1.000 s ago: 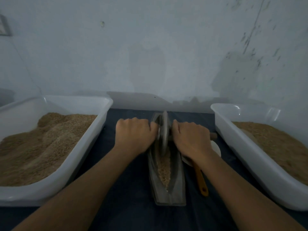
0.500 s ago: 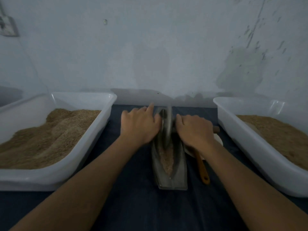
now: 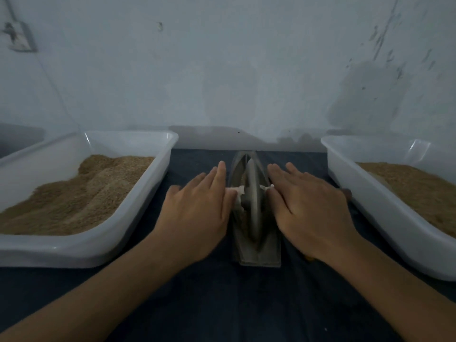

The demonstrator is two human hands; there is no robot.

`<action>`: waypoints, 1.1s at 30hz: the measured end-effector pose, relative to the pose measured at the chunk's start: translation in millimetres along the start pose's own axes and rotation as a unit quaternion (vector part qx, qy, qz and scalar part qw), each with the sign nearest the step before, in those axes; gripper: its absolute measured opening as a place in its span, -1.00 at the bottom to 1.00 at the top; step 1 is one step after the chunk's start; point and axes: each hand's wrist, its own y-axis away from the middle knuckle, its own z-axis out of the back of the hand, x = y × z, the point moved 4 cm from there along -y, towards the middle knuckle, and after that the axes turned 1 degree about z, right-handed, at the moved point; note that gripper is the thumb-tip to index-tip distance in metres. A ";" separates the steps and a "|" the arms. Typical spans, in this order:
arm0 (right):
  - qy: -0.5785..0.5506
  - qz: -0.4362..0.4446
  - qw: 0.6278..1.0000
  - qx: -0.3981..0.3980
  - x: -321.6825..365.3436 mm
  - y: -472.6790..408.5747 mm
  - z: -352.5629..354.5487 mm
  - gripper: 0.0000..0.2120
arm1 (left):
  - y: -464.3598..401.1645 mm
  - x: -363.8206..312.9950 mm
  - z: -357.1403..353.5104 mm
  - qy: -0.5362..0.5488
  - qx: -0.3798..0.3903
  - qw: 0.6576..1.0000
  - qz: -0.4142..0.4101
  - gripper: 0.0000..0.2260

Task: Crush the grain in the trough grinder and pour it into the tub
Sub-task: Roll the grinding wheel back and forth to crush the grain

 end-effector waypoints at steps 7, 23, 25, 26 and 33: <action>-0.011 -0.091 0.990 0.108 -16.6 -52.1 -32.1 -0.45 | -77.4 4.5 -25.1 -0.043 -0.017 0.998 0.050 -0.42; 0.046 -0.020 0.999 -0.006 -1.2 -13.7 -8.9 -0.46 | -22.6 0.2 -13.5 -0.047 -0.057 0.997 -0.005 -0.34; 0.048 -0.007 0.998 -0.030 4.2 -6.4 -5.0 -0.46 | -8.8 2.8 -10.1 -0.024 -0.052 0.998 -0.010 -0.35; 0.049 -0.010 0.998 -0.030 5.3 -8.8 -5.4 -0.46 | -9.1 5.1 -9.7 -0.014 -0.047 0.999 -0.010 -0.35; 0.021 -0.133 0.990 0.046 -24.3 -76.3 -46.0 -0.44 | -91.0 8.2 -28.3 -0.067 -0.009 0.997 0.044 -0.51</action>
